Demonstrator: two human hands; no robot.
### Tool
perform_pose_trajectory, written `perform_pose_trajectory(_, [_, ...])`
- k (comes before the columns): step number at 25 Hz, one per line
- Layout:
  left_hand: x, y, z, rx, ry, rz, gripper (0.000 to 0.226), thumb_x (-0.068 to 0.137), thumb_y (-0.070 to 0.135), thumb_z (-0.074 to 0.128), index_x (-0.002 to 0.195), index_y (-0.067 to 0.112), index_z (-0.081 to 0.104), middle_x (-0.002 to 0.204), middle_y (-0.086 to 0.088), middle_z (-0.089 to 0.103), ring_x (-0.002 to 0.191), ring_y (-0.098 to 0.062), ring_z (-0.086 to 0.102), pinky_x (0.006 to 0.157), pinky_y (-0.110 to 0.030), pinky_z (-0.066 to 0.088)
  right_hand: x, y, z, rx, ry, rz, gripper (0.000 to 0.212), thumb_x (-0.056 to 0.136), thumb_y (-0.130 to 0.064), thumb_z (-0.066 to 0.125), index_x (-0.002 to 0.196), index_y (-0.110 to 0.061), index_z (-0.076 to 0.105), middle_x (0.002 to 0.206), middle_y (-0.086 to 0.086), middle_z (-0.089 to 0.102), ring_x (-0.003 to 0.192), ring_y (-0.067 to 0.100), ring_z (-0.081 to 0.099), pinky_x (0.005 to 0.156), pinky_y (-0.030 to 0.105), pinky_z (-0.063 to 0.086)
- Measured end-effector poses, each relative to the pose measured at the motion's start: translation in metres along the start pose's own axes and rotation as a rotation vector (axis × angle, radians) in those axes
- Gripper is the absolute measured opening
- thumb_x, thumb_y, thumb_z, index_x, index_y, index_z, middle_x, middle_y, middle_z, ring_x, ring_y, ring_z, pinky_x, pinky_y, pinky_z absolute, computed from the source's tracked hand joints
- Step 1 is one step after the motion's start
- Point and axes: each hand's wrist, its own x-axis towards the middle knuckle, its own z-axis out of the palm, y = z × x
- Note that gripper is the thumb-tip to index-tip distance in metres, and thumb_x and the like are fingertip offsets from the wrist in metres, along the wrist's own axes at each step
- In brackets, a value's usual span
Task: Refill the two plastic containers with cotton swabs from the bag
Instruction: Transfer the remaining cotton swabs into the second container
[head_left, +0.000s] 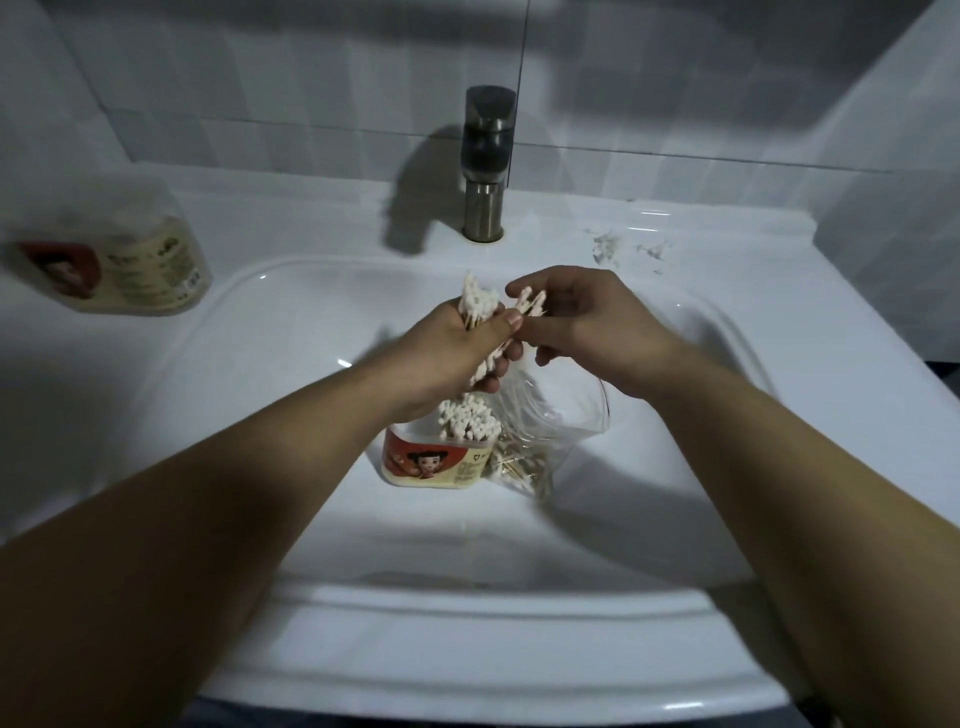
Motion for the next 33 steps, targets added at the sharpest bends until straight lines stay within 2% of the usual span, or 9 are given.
perform_pose_trajectory(3, [0.0,0.0,0.001,0.008,0.013,-0.004,0.025,0.106,0.025,0.053,0.086,0.013,0.06,0.064,0.004,0.056,0.057,-0.01,0.05,0.052,-0.022,0.046,0.002,0.005,0.003,-0.048,0.023,-0.003,0.044,0.094,-0.007,0.069,0.136,-0.01,0.06,0.093,0.019,0.073,0.077,0.018,0.072,0.073,0.029,0.059])
perform_pose_trajectory(7, [0.001,-0.005,-0.006,0.099,-0.013,-0.021,0.02,0.102,0.021,0.059,0.085,0.011,0.062,0.063,0.002,0.057,0.059,-0.015,0.053,0.058,-0.03,0.048,0.001,0.008,0.009,-0.229,-0.001,-0.077,0.039,0.103,-0.016,0.055,0.142,-0.018,0.057,0.109,-0.005,0.074,0.092,0.013,0.073,0.078,0.037,0.063])
perform_pose_trajectory(11, [-0.002,-0.005,-0.001,0.087,-0.013,-0.049,0.018,0.102,0.019,0.059,0.086,0.011,0.062,0.065,0.0,0.062,0.058,-0.013,0.058,0.054,-0.027,0.049,-0.005,-0.001,0.009,-0.353,-0.095,-0.124,0.036,0.103,-0.014,0.048,0.129,-0.028,0.069,0.094,-0.008,0.076,0.086,0.01,0.07,0.075,0.032,0.062])
perform_pose_trajectory(14, [0.0,-0.001,0.0,0.102,0.033,-0.058,0.027,0.101,0.027,0.06,0.079,0.012,0.063,0.063,-0.002,0.06,0.058,-0.017,0.056,0.057,-0.031,0.049,-0.003,-0.004,0.006,-0.372,0.108,-0.115,0.033,0.094,-0.013,0.052,0.109,-0.032,0.075,0.095,-0.012,0.074,0.079,0.004,0.067,0.08,0.031,0.058])
perform_pose_trajectory(17, [0.0,0.001,-0.002,0.136,0.086,-0.07,0.037,0.1,0.033,0.061,0.07,0.012,0.061,0.058,-0.004,0.057,0.054,-0.018,0.054,0.052,-0.026,0.046,0.001,-0.006,-0.001,-0.457,0.204,0.022,0.026,0.087,-0.01,0.052,0.083,-0.027,0.072,0.075,-0.008,0.07,0.069,0.012,0.071,0.071,0.029,0.057])
perform_pose_trajectory(20, [-0.001,0.0,-0.004,0.167,0.104,-0.102,0.035,0.099,0.034,0.062,0.072,0.012,0.061,0.06,-0.005,0.06,0.055,-0.022,0.057,0.06,-0.031,0.044,-0.001,0.002,-0.001,-0.813,-0.15,0.263,0.023,0.087,-0.007,0.055,0.083,-0.019,0.074,0.073,-0.006,0.071,0.066,0.012,0.07,0.067,0.022,0.055])
perform_pose_trajectory(25, [0.002,-0.004,-0.006,0.164,0.096,-0.108,0.033,0.095,0.038,0.065,0.076,0.011,0.066,0.066,-0.008,0.065,0.06,-0.024,0.061,0.07,-0.039,0.047,-0.001,0.02,0.017,-1.037,-0.504,0.224,0.028,0.083,-0.004,0.052,0.105,-0.01,0.068,0.102,0.007,0.07,0.095,0.027,0.064,0.082,0.036,0.055])
perform_pose_trajectory(28, [0.002,-0.004,-0.005,0.142,0.099,-0.1,0.031,0.098,0.033,0.064,0.077,0.01,0.063,0.06,-0.001,0.064,0.055,-0.019,0.06,0.058,-0.029,0.05,-0.002,0.021,0.027,-1.077,-0.58,0.174,0.01,0.084,-0.004,0.054,0.078,-0.006,0.061,0.075,0.006,0.06,0.07,0.021,0.056,0.058,0.028,0.044])
perform_pose_trajectory(33, [0.0,0.0,-0.004,0.141,0.099,-0.089,0.029,0.101,0.027,0.061,0.077,0.011,0.059,0.052,0.005,0.06,0.047,-0.011,0.057,0.047,-0.02,0.047,-0.006,0.021,0.036,-1.176,-0.648,0.126,0.038,0.084,-0.001,0.054,0.049,-0.014,0.043,0.042,-0.001,0.044,0.044,0.013,0.042,0.043,0.022,0.033])
